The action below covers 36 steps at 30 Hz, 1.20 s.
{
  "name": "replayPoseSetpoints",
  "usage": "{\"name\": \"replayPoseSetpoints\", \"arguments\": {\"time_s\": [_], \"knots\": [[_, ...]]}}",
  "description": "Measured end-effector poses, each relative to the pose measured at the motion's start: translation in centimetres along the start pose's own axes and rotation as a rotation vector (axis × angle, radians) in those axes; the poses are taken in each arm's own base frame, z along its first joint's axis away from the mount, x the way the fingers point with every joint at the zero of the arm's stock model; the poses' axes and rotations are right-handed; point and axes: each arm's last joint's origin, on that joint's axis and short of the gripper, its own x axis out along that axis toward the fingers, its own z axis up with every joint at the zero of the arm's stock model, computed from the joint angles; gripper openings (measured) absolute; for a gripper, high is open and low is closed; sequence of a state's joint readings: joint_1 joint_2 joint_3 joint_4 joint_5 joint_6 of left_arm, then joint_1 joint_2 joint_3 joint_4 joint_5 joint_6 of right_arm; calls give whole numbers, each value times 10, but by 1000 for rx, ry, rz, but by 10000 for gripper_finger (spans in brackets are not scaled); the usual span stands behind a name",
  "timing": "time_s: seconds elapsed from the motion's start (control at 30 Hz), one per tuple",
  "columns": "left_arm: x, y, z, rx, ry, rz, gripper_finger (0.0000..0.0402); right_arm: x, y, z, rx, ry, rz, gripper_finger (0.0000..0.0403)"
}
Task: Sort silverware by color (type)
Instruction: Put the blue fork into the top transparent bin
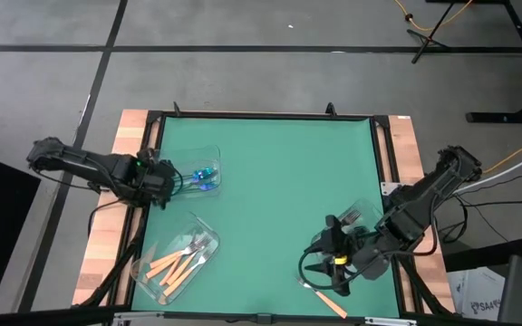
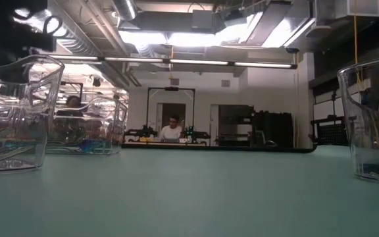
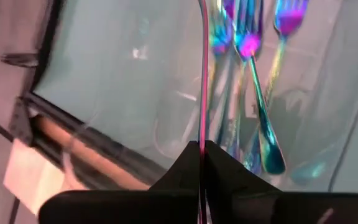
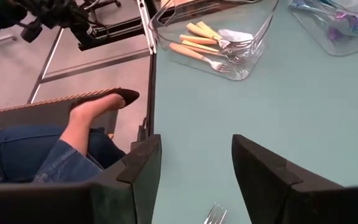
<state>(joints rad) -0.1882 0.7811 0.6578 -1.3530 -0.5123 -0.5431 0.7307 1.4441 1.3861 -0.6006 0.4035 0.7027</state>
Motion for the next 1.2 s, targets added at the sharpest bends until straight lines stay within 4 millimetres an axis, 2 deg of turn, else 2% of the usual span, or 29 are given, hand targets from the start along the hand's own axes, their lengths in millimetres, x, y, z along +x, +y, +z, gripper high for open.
{"name": "replayPoseSetpoints", "arguments": {"time_s": [0.17, 0.57, 0.9, 1.2], "knots": [[5, -2, 3, 24, 43, -34, 0, 1, -3, 3, 9, -16, -17, 186], [9, 5, 6, -50, 83, -12, 0, 7, -15, 12, 38, -23, -42, 186], [15, 4, 12, -28, 125, -51, 3, 7, -14, 12, 38, -19, -36, 186], [29, -1, 21, -14, 240, -5, 5, 7, -14, 12, 37, -19, -35, 186]]}}
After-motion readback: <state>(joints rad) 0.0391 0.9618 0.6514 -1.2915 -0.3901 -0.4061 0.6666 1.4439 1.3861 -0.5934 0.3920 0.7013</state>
